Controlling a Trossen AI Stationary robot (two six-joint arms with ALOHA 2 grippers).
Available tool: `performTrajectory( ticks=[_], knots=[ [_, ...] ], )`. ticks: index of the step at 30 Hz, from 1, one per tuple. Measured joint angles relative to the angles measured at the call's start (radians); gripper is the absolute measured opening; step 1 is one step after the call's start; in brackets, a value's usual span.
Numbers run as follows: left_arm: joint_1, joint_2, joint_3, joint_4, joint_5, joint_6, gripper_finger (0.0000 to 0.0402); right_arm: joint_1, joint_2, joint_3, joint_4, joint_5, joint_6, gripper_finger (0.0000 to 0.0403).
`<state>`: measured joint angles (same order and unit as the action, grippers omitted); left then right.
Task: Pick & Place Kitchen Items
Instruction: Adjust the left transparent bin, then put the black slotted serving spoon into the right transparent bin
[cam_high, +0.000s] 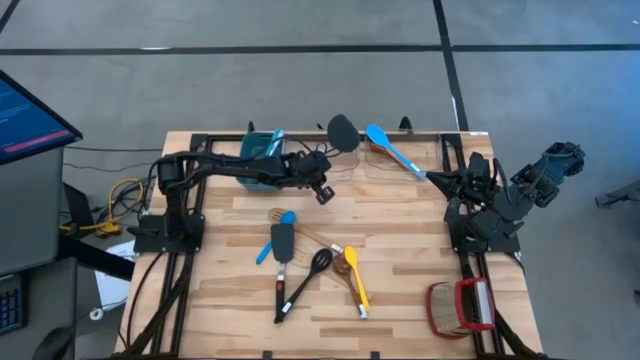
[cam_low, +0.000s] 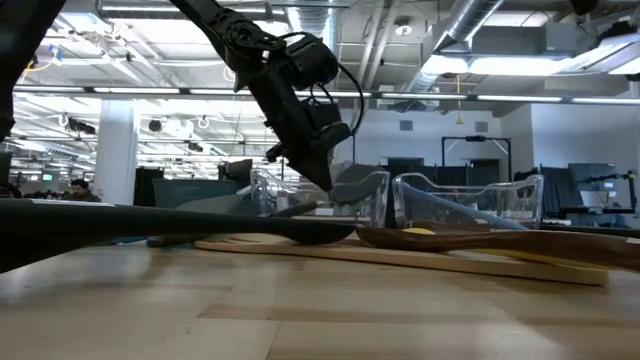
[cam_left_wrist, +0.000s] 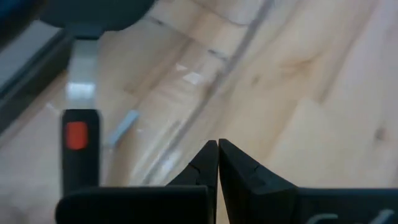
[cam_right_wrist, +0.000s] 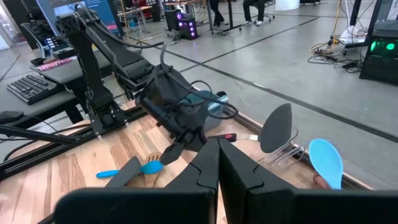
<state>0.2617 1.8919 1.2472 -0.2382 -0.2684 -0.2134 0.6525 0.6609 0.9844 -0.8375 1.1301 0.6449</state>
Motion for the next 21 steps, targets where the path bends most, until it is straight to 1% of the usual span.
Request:
performTrajectory(
  ticks=[6,10,15,21],
  knots=[
    [-0.029,-0.007,0.000,0.069,0.014,0.003,0.0001,0.000,0.000,0.000,-0.007,0.000,0.000,0.0000],
    [-0.049,-0.048,0.000,0.139,0.040,0.048,0.0001,0.000,0.000,0.000,-0.015,0.000,0.000,0.0000],
    [-0.056,-0.149,0.000,0.141,0.043,0.092,0.0001,0.000,0.000,0.000,-0.014,-0.002,0.004,0.0000],
    [-0.055,-0.310,0.000,0.137,0.096,0.135,0.0001,0.000,0.000,0.000,-0.014,-0.003,0.082,0.0000]
  ],
)
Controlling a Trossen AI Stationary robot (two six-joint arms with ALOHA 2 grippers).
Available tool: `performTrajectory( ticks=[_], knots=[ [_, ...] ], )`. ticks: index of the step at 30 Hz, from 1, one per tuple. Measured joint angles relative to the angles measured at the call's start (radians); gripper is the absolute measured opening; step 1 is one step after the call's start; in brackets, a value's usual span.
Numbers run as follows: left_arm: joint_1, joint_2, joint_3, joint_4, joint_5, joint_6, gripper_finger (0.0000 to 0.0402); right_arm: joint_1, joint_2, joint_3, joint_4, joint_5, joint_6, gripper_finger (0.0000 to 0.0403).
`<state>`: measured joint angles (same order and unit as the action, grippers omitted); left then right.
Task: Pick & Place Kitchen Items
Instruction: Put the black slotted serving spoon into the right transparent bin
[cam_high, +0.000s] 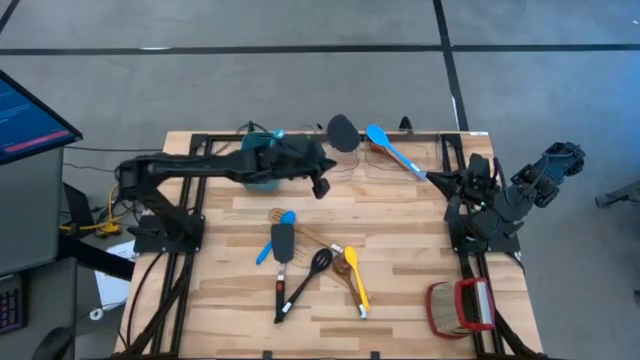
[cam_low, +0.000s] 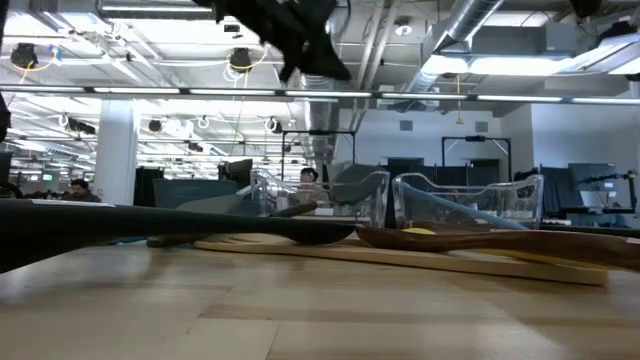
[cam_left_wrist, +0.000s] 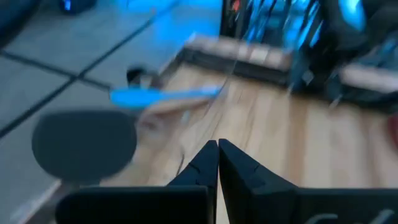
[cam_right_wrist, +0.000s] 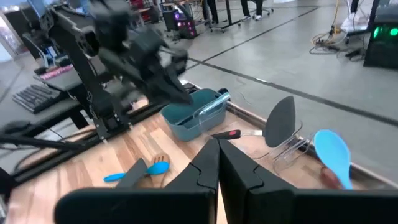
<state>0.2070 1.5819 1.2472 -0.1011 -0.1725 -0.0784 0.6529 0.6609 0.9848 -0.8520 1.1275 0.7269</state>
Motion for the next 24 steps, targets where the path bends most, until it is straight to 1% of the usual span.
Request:
performTrajectory(
  ticks=[4,9,14,16,21,24],
  knots=[
    [0.000,-0.104,0.001,-0.016,0.095,0.015,0.0001,0.000,0.018,0.001,0.003,0.000,0.037,0.0000],
    [-0.001,-0.212,0.001,-0.088,0.271,0.055,0.0001,0.000,0.060,0.001,0.040,-0.004,0.037,0.0000],
    [-0.003,-0.294,0.001,-0.271,0.483,0.122,0.0001,0.001,0.114,0.001,0.070,-0.007,0.034,0.0000],
    [-0.012,-0.320,0.000,-0.331,0.543,0.124,0.0001,0.001,0.138,0.001,0.076,-0.013,0.034,0.0000],
    [-0.076,-0.372,0.000,-0.338,0.552,0.099,0.0001,0.001,0.185,0.000,0.076,-0.051,0.034,0.0000],
    [-0.121,-0.394,0.000,-0.336,0.518,0.090,0.0001,0.001,0.202,0.000,0.079,-0.070,0.034,0.0000]
  ],
)
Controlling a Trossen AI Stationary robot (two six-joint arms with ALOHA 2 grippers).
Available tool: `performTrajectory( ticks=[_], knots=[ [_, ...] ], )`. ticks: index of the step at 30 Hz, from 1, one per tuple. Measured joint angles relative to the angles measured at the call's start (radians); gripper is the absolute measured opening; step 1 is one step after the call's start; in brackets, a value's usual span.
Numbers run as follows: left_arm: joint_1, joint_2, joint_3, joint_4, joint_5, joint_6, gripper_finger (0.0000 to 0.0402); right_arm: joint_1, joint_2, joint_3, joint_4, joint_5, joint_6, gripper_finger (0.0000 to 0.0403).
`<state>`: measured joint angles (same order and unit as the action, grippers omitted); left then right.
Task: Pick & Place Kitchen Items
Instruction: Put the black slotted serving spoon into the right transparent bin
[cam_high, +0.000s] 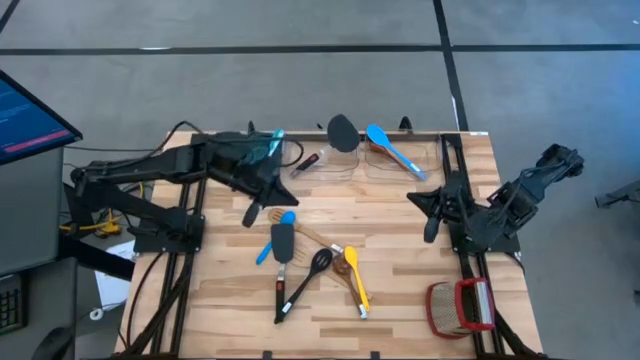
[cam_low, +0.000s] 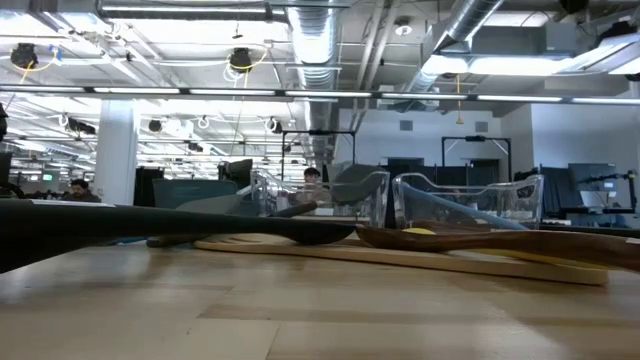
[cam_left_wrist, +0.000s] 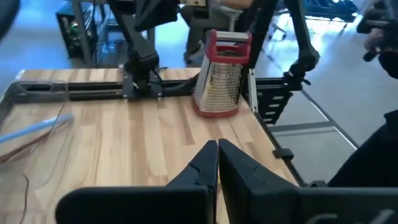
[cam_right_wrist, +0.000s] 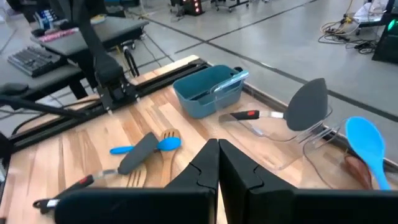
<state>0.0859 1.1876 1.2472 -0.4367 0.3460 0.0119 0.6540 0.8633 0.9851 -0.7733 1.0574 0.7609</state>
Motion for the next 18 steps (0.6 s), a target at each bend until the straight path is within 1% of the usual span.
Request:
performTrajectory(
  ticks=[3,6,11,12,14,18],
  knots=[
    [-0.044,-0.005,0.000,0.008,-0.087,-0.062,0.0001,0.000,0.014,0.000,0.026,-0.019,0.000,0.0000],
    [-0.082,-0.003,0.000,0.009,-0.158,-0.122,0.0001,0.000,0.028,0.000,0.047,-0.065,0.000,0.0000],
    [-0.155,0.025,0.000,0.014,-0.179,-0.237,0.0001,0.000,0.047,0.000,0.070,-0.142,0.000,0.0000],
    [-0.176,0.030,0.000,0.015,-0.198,-0.268,0.0001,0.000,0.051,0.000,0.070,-0.146,0.000,0.0000],
    [-0.219,0.041,0.000,0.018,-0.251,-0.337,0.0001,0.000,0.058,0.000,0.070,-0.146,-0.001,0.0000],
    [-0.311,0.072,0.000,0.027,-0.399,-0.467,0.0001,-0.001,0.061,0.000,0.070,-0.145,-0.002,0.0000]
  ],
)
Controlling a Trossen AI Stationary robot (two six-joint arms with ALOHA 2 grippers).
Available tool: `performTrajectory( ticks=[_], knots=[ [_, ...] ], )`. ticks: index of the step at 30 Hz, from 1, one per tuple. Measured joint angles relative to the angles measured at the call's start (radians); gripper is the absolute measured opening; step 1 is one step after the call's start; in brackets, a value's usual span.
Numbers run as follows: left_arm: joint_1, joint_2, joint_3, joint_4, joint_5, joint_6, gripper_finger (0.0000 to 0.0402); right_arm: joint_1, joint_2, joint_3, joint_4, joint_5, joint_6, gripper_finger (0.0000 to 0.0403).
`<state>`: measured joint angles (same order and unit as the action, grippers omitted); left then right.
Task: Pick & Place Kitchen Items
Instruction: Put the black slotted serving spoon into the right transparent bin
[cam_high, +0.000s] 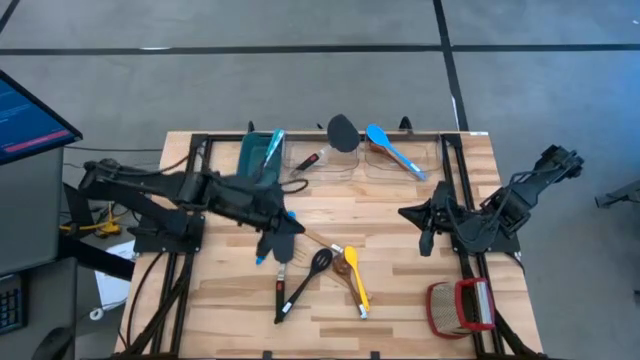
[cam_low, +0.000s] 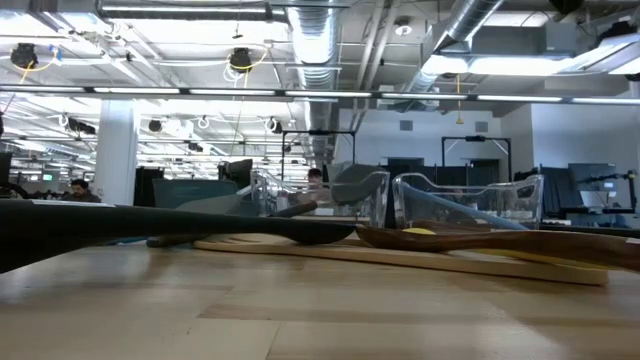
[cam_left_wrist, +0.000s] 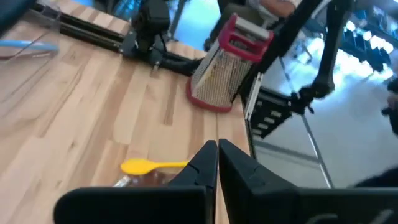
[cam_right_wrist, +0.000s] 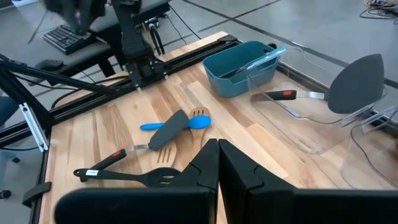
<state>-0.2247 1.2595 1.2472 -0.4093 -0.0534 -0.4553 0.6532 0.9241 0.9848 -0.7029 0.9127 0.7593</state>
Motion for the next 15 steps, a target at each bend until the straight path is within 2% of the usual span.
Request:
performTrajectory(
  ticks=[3,9,15],
  knots=[
    [-0.063,0.024,0.000,0.060,-0.071,-0.029,0.0001,-0.002,0.000,0.000,0.000,0.004,-0.001,0.0000],
    [-0.163,0.063,0.000,0.198,-0.075,-0.024,0.0001,-0.001,-0.002,0.000,0.048,0.011,0.000,0.0000],
    [-0.230,0.079,0.000,0.204,-0.110,-0.055,0.0001,-0.001,-0.002,0.000,0.113,0.008,0.000,0.0000]
  ],
)
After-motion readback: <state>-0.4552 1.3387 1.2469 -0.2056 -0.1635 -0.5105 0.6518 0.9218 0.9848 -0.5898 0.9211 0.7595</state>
